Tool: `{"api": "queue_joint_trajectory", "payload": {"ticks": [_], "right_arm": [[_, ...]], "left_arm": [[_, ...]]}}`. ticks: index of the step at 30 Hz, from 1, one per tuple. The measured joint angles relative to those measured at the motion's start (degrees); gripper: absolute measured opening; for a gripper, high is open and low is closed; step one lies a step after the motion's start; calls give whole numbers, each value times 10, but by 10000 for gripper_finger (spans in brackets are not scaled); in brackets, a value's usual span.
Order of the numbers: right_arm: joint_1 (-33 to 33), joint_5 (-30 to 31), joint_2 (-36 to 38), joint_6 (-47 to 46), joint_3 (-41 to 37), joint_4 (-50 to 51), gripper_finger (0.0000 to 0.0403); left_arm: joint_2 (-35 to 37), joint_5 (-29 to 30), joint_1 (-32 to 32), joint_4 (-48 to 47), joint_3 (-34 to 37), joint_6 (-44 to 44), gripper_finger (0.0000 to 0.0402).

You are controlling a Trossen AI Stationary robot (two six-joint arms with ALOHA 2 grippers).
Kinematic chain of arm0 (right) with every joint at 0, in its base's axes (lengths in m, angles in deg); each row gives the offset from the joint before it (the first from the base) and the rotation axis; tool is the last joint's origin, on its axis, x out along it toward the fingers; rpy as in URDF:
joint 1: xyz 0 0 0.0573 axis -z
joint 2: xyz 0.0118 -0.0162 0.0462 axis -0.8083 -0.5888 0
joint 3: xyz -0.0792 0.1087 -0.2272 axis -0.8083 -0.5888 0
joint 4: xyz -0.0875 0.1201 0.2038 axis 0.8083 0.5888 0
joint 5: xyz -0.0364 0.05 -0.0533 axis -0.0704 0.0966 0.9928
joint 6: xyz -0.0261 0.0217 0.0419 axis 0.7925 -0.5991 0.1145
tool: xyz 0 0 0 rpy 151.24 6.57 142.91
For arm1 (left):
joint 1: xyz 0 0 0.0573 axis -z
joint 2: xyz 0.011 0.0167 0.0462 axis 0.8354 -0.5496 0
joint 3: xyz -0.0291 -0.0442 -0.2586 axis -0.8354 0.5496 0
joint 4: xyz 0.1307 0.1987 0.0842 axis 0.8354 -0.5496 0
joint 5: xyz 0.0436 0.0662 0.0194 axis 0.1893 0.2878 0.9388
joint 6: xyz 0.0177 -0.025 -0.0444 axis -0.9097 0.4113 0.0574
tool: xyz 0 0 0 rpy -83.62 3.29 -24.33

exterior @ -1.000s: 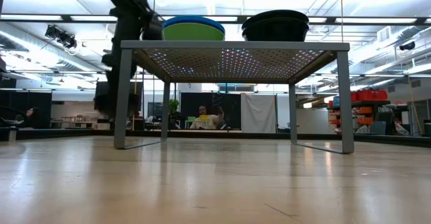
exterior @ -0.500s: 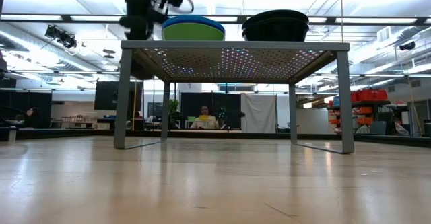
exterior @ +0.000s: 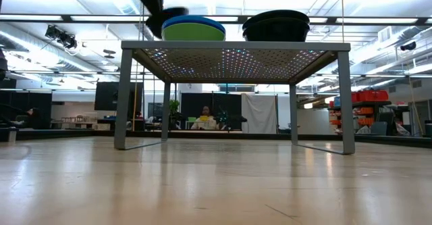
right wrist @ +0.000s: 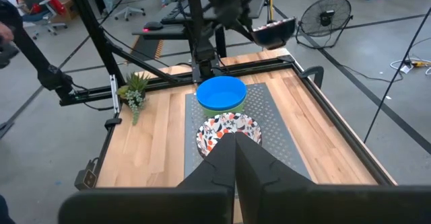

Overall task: Pick & Place Mini bowls
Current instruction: Stack the white patterned bowl on top of the white patterned bowl on the shelf

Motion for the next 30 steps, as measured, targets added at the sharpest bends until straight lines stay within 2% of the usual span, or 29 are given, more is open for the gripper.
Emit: {"api": "queue_joint_trajectory", "payload": {"ticks": [4, 10, 20, 24, 30], "right_arm": [[0, 0, 0, 0, 0, 0, 7], [0, 0, 0, 0, 0, 0, 7], [0, 0, 0, 0, 0, 0, 7], [0, 0, 0, 0, 0, 0, 6], [0, 0, 0, 0, 0, 0, 7]], "left_arm": [[0, 32, 46, 21, -8, -31, 11], [0, 36, 104, 102, -9, -94, 11], [0, 4, 156, 244, -9, -113, 11], [0, -21, 166, 302, -9, -114, 11], [0, -107, 192, 382, -9, -156, 11]]}}
